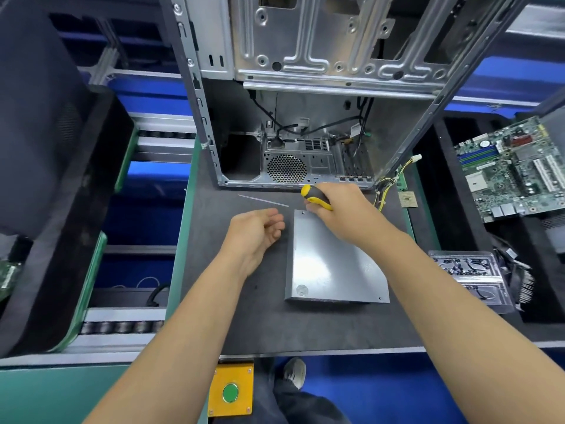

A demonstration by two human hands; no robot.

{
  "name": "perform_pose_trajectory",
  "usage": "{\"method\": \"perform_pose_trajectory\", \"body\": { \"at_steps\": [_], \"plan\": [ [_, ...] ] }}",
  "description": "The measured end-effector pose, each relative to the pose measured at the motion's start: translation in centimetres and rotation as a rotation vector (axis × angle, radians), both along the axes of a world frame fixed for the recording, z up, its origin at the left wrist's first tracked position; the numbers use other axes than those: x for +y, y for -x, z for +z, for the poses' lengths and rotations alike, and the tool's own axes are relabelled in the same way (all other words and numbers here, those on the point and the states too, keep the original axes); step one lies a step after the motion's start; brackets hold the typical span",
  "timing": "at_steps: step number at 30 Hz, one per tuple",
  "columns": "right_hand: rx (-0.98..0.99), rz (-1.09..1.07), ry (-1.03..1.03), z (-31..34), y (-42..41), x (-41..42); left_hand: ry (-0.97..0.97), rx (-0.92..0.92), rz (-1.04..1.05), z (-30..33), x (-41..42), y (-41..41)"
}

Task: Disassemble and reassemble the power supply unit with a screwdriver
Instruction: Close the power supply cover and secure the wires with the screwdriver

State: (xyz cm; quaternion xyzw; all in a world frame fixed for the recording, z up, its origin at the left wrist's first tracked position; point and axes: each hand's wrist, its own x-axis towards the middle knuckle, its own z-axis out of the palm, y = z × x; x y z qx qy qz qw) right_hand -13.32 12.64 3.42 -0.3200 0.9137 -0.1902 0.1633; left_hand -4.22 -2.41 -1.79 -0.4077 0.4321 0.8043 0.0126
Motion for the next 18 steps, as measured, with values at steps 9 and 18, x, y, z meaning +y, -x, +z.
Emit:
{"method": "perform_pose_trajectory", "body": {
  "at_steps": [9, 18],
  "plan": [
    [-0.004, 0.031, -0.037, -0.5, -0.2, -0.4, 0.064, 0.064, -0.059, -0.2, 0.2, -0.2],
    [0.255, 0.089, -0.031, -1.9, -1.2, 0.4, 0.057, 0.085, -0.065, -0.5, 0.3, 0.1]
  ]
}}
